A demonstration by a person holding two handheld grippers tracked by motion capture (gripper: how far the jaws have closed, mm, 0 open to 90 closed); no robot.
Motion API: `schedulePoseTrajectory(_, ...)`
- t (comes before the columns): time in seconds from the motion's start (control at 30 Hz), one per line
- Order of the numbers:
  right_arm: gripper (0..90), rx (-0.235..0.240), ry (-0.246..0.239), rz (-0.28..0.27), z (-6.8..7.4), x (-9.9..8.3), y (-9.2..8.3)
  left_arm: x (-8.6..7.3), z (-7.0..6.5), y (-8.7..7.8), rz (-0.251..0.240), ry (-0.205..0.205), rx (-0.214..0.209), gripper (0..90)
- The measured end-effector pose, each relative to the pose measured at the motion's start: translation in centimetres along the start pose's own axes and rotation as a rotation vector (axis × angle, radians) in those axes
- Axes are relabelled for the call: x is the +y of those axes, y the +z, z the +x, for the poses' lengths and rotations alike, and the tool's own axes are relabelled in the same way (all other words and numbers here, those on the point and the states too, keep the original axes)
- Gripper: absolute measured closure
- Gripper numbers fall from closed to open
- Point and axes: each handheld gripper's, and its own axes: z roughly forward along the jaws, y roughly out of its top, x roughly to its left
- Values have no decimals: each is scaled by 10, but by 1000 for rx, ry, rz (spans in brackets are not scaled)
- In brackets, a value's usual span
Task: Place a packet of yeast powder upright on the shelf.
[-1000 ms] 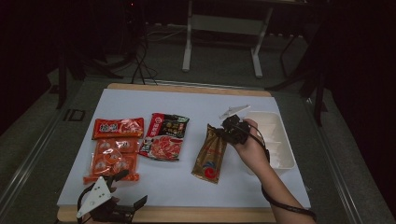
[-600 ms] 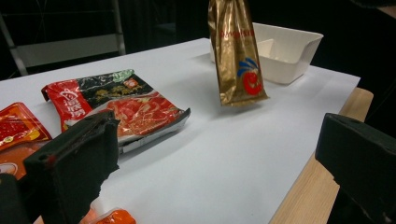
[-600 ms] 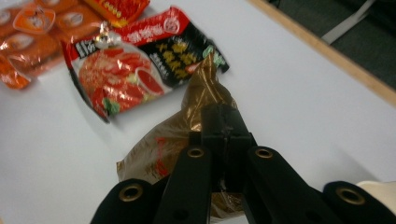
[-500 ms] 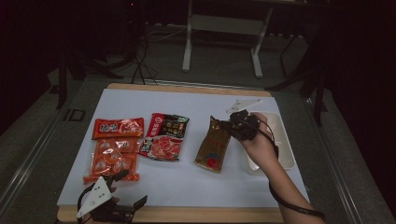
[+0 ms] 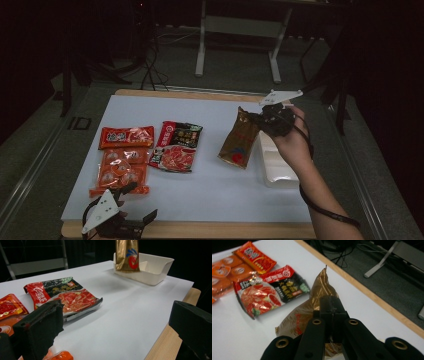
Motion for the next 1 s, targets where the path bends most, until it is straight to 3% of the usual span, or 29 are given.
schedulePoseTrajectory(0.33, 900, -64, 15, -31, -35, 11, -16, -2, 0, -3, 1, -9, 15, 2)
schedulePoseTrajectory(0.57, 900, -125, -1, -12, -57, 15, -23, -3, -1, -6, -1, -15, 25, 2)
schedulePoseTrajectory(0.83, 900, -160, -12, -16, -81, 13, -27, -5, -2, -10, -4, -23, 42, 3)
schedulePoseTrajectory(1.0, 900, -163, -36, -8, -89, 10, -25, -5, -3, -12, -3, -26, 47, 2)
